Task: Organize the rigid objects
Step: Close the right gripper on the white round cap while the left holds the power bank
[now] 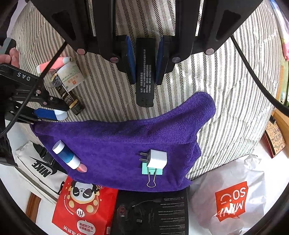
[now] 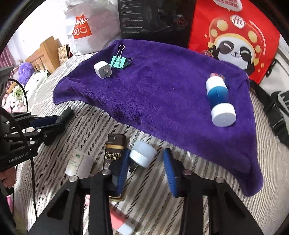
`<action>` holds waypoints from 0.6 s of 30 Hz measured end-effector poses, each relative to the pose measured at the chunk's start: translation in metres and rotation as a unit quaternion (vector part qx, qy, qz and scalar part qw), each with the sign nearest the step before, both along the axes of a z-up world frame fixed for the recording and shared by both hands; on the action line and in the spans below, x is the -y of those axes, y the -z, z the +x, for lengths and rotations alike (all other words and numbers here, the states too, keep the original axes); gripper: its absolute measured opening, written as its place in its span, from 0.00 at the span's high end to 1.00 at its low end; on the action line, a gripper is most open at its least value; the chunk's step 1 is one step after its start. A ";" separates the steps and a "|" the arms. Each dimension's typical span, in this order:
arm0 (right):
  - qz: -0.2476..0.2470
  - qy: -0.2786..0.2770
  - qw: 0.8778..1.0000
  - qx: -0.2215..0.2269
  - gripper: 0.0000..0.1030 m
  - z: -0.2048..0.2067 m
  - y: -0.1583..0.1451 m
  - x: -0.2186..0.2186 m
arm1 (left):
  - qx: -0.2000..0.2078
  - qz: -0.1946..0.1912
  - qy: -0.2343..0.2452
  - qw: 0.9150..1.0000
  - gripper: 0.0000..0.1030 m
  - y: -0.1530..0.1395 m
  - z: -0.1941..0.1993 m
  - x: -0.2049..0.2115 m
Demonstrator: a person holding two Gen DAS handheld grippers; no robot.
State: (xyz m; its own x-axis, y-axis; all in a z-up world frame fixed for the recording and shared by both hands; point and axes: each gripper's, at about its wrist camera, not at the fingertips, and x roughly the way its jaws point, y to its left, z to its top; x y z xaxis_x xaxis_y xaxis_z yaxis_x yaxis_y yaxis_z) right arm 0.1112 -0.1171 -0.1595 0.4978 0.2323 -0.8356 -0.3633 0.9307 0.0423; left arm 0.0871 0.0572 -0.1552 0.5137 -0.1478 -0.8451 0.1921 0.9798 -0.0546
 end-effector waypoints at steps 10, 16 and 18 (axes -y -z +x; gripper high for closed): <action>-0.016 0.009 1.000 -0.004 0.72 -0.020 -0.010 0.017 | -0.005 -0.007 0.006 1.000 0.79 -0.001 -0.005 -0.004; -0.028 0.038 0.999 -0.021 0.72 -0.037 -0.008 0.043 | -0.011 -0.033 0.005 0.999 0.79 -0.002 -0.009 -0.013; -0.028 0.046 0.998 -0.028 0.72 -0.039 -0.003 0.050 | -0.012 -0.029 0.007 0.999 0.79 -0.002 -0.010 -0.012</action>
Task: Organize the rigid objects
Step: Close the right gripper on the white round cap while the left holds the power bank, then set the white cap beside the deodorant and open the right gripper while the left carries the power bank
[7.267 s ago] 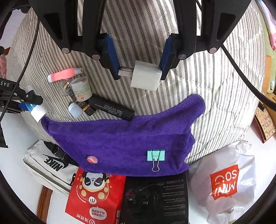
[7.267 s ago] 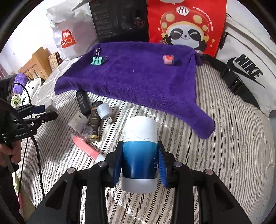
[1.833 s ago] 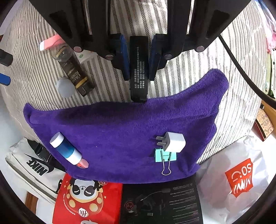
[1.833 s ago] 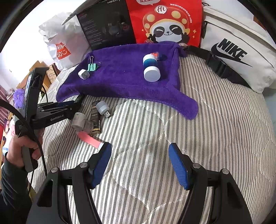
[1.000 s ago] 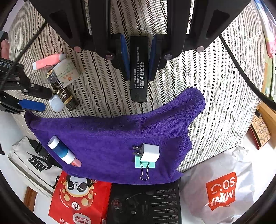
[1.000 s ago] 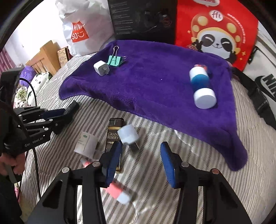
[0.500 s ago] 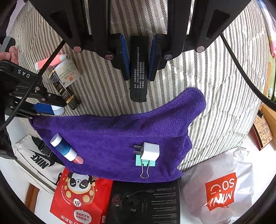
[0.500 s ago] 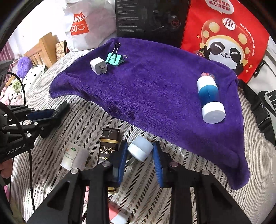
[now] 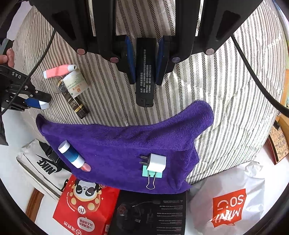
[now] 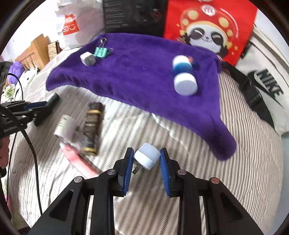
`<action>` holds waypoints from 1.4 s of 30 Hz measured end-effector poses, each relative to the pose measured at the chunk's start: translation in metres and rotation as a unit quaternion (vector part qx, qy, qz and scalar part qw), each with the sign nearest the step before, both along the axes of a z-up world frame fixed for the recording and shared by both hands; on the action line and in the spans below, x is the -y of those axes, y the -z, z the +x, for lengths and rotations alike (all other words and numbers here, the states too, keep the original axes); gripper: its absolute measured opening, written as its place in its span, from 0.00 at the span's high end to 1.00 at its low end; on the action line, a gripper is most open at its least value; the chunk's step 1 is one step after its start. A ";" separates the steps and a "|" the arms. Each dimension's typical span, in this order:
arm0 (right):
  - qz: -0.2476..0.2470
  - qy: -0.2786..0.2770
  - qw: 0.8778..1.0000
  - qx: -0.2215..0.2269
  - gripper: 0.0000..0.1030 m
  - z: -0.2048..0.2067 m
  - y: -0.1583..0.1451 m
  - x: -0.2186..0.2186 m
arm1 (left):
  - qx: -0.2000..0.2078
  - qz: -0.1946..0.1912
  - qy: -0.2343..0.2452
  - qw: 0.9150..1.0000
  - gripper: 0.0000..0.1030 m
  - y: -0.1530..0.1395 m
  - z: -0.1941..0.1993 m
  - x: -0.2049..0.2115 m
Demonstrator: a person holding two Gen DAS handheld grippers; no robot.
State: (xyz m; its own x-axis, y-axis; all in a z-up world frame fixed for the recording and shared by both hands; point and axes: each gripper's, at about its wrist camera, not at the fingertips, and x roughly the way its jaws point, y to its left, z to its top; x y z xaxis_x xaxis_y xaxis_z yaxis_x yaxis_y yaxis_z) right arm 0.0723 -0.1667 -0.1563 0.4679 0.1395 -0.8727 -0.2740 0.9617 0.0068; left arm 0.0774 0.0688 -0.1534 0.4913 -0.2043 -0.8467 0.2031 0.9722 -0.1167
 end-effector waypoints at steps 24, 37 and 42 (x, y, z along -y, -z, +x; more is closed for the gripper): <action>0.054 0.008 0.998 0.022 0.71 0.002 -0.032 0.017 | 0.004 0.009 -0.011 1.000 0.80 -0.020 -0.001 0.003; 0.072 0.012 0.997 0.041 0.71 0.023 -0.064 0.026 | 0.031 -0.006 -0.012 0.999 0.80 -0.053 0.013 -0.003; 0.075 0.016 0.996 0.037 0.71 0.038 -0.063 0.030 | 0.034 -0.012 -0.007 0.999 0.80 -0.060 0.025 -0.003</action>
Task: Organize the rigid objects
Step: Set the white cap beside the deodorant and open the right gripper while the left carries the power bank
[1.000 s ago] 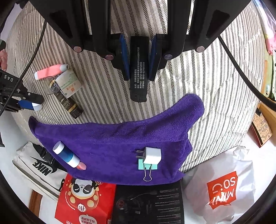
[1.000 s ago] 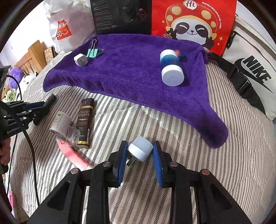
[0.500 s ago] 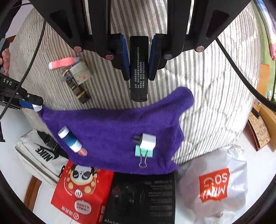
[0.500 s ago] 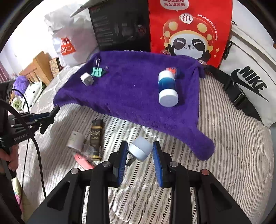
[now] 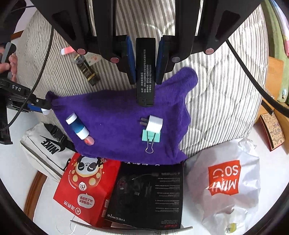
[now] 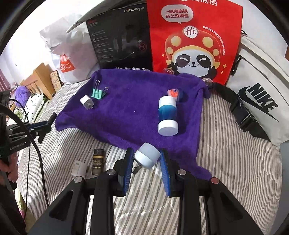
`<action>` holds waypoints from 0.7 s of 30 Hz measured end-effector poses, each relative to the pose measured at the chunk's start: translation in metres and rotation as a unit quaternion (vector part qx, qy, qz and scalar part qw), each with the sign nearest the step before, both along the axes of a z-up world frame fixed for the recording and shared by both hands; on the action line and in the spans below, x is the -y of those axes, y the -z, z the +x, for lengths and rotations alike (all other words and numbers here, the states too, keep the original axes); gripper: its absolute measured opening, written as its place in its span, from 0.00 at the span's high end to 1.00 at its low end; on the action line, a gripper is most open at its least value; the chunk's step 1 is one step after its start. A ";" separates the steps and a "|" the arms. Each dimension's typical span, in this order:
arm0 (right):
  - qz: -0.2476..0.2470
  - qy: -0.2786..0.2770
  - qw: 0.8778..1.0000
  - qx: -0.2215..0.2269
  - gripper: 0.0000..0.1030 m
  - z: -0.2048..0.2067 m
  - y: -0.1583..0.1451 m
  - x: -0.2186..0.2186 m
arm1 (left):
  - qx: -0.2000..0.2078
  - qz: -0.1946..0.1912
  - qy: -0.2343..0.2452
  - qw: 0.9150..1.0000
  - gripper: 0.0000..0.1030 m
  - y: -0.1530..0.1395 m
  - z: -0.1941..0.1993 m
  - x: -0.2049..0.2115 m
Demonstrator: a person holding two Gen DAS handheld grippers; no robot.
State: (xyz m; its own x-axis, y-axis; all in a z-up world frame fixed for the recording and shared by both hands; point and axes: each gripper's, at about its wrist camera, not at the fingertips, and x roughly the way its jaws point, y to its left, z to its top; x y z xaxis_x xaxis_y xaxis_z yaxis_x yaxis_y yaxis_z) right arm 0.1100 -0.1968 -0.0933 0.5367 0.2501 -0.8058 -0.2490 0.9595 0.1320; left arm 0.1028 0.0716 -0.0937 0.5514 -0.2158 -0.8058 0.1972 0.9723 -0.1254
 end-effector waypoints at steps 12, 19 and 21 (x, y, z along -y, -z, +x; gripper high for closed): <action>-0.008 0.014 0.999 -0.047 0.71 0.048 0.029 0.004 | -0.009 -0.016 0.001 1.000 0.80 0.008 0.038 0.002; -0.028 0.014 0.997 -0.075 0.71 0.068 0.049 0.003 | -0.014 -0.019 0.008 1.000 0.80 0.012 0.053 0.002; -0.028 0.015 0.996 -0.081 0.71 0.071 0.053 0.002 | -0.015 -0.018 0.008 1.000 0.80 0.013 0.056 0.001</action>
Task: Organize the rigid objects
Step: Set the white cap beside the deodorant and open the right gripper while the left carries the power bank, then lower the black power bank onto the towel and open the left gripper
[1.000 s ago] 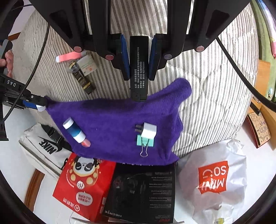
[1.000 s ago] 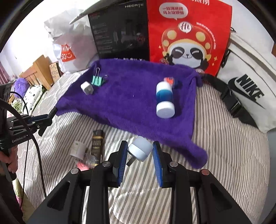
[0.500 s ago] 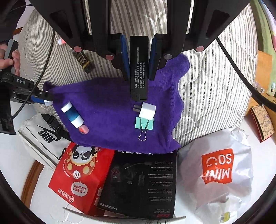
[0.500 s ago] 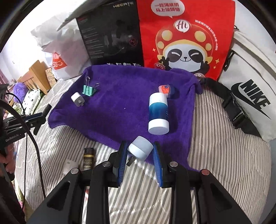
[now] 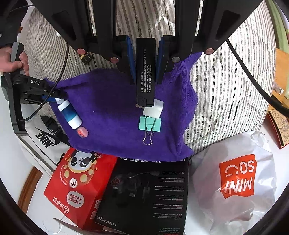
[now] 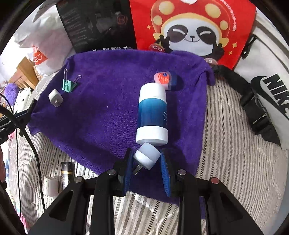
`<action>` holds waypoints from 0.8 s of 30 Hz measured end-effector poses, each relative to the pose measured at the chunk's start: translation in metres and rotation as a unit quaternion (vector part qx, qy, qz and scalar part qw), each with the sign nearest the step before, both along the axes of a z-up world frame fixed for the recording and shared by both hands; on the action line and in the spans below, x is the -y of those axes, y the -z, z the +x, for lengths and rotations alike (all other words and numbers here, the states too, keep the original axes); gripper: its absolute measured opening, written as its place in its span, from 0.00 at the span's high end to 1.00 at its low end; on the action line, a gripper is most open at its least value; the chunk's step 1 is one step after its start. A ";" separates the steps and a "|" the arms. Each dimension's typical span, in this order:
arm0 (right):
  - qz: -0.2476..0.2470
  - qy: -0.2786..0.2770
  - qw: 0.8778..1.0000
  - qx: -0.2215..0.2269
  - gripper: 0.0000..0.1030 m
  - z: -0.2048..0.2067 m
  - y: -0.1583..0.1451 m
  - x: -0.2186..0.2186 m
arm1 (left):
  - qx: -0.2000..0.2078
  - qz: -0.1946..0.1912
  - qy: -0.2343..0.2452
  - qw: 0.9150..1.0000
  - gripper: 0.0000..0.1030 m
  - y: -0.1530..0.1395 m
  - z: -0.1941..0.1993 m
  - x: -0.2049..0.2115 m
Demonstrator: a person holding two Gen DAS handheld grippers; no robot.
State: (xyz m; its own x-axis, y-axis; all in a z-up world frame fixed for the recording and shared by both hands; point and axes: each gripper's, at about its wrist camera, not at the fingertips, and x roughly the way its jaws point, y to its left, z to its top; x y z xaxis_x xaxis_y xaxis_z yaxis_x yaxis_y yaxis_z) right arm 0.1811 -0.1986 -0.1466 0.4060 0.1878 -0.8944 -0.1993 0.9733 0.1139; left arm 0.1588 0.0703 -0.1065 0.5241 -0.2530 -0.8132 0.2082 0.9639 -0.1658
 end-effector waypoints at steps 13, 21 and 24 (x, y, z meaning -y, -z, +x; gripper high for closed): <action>-0.009 -0.009 1.000 -0.002 0.70 0.004 0.007 -0.004 | -0.015 0.007 -0.001 1.000 0.80 0.009 0.012 0.000; -0.017 -0.013 1.000 0.009 0.52 -0.004 -0.006 -0.003 | -0.028 0.019 -0.008 0.999 0.80 0.011 0.022 0.001; -0.021 -0.012 0.999 0.023 0.46 -0.012 -0.013 -0.001 | -0.030 0.019 -0.006 0.999 0.80 0.008 0.024 0.004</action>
